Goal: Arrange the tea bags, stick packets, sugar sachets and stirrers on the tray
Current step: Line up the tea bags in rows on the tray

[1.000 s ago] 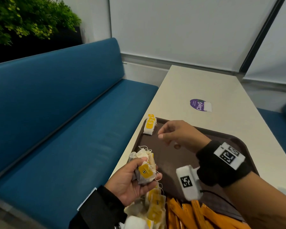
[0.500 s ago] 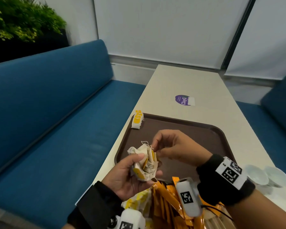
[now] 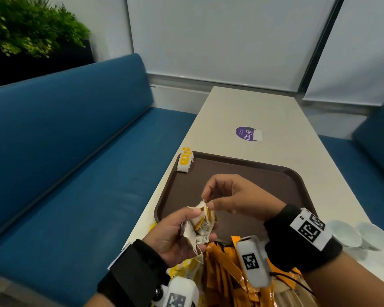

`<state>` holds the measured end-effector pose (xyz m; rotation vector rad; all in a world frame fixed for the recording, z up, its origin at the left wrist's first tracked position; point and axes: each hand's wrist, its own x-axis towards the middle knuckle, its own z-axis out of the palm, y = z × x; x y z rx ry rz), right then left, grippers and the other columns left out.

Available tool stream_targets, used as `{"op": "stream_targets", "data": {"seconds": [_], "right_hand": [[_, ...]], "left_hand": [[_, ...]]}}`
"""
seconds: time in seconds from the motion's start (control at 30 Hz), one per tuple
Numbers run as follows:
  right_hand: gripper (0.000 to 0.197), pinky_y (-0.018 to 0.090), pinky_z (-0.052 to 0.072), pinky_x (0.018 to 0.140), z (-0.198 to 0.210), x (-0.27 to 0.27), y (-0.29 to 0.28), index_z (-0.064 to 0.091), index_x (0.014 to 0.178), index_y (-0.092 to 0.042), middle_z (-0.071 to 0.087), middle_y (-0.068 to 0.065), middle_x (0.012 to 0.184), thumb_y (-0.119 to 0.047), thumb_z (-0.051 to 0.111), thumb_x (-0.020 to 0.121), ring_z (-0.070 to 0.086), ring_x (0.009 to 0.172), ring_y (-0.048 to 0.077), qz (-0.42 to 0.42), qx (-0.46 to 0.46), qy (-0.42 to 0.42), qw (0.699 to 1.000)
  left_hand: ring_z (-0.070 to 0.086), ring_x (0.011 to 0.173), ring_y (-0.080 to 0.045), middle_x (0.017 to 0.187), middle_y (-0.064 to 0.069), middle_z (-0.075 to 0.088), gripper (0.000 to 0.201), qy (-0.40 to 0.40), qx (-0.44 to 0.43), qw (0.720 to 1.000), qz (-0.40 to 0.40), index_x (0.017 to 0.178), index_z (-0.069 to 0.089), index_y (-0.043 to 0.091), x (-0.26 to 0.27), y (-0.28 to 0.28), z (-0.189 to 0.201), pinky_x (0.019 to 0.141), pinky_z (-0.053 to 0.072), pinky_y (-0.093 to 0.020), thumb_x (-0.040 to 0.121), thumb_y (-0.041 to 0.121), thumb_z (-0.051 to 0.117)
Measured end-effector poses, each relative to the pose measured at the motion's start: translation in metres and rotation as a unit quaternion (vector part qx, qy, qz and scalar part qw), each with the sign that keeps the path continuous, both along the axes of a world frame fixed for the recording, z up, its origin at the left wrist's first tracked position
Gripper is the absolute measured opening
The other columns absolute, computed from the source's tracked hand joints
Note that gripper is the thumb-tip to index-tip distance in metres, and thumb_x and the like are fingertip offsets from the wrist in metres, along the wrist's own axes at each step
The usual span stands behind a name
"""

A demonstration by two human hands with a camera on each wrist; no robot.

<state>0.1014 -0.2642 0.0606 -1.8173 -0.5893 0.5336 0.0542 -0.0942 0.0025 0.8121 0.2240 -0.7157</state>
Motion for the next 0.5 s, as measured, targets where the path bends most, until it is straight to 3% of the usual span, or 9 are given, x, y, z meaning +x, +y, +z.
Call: {"op": "stream_targets", "data": {"seconds": [0.13, 0.2, 0.27, 0.33, 0.43, 0.5], "right_hand": [[0.020, 0.008, 0.040, 0.046, -0.005, 0.003, -0.004, 0.062, 0.085, -0.008, 0.062, 0.004, 0.076, 0.012, 0.056, 0.086, 0.058, 0.056, -0.001, -0.024, -0.018, 0.013, 0.999], [0.023, 0.010, 0.038, 0.044, -0.011, 0.007, -0.008, 0.062, 0.085, -0.011, 0.061, 0.005, 0.077, 0.010, 0.052, 0.087, 0.059, 0.060, 0.006, -0.079, -0.016, 0.015, 0.997], [0.031, 0.014, 0.038, 0.044, -0.015, 0.014, -0.013, 0.062, 0.087, -0.015, 0.061, 0.005, 0.083, 0.012, 0.048, 0.086, 0.056, 0.064, 0.008, -0.119, -0.037, 0.008, 0.992], [0.041, 0.016, 0.042, 0.049, -0.021, 0.019, -0.019, 0.062, 0.093, -0.020, 0.060, 0.006, 0.097, 0.017, 0.048, 0.080, 0.055, 0.072, 0.010, -0.097, -0.074, 0.026, 0.992], [0.054, 0.027, 0.054, 0.072, -0.031, 0.021, -0.022, 0.059, 0.112, -0.026, 0.057, 0.005, 0.116, 0.011, 0.062, 0.073, 0.058, 0.095, 0.022, 0.004, -0.130, 0.078, 0.988], [0.056, 0.032, 0.052, 0.091, -0.038, 0.019, -0.015, 0.056, 0.121, -0.028, 0.058, -0.001, 0.121, 0.001, 0.070, 0.075, 0.057, 0.109, 0.018, 0.027, -0.179, 0.030, 0.983]], "left_hand": [[0.068, 0.057, -0.024, 0.080, -0.019, 0.070, 0.027, -0.007, 0.001, 1.000, -0.020, 0.080, 0.075, -0.002, 0.004, -0.005, -0.004, 0.037, 0.049, -0.023, 0.071, 0.017, 0.058], [0.068, 0.060, -0.024, 0.085, -0.018, 0.069, 0.023, -0.018, 0.007, 0.999, -0.033, 0.087, 0.076, 0.003, 0.005, -0.004, -0.007, 0.037, 0.049, -0.023, 0.069, 0.013, 0.068], [0.068, 0.063, -0.024, 0.088, -0.017, 0.067, 0.039, -0.034, 0.004, 0.999, -0.039, 0.101, 0.074, 0.008, 0.008, -0.001, -0.010, 0.038, 0.049, -0.024, 0.063, 0.015, 0.072], [0.067, 0.063, -0.023, 0.087, -0.015, 0.067, 0.047, -0.049, -0.004, 0.998, -0.045, 0.106, 0.073, 0.011, 0.010, 0.001, -0.009, 0.038, 0.049, -0.023, 0.060, 0.021, 0.070], [0.066, 0.061, -0.021, 0.084, -0.014, 0.068, 0.039, -0.073, -0.014, 0.996, -0.053, 0.103, 0.074, 0.013, 0.012, 0.002, -0.003, 0.037, 0.048, -0.021, 0.066, 0.021, 0.063], [0.066, 0.062, -0.020, 0.085, -0.014, 0.068, 0.040, -0.084, -0.014, 0.994, -0.063, 0.104, 0.074, 0.013, 0.012, 0.000, 0.000, 0.038, 0.048, -0.021, 0.067, 0.023, 0.062]]}}
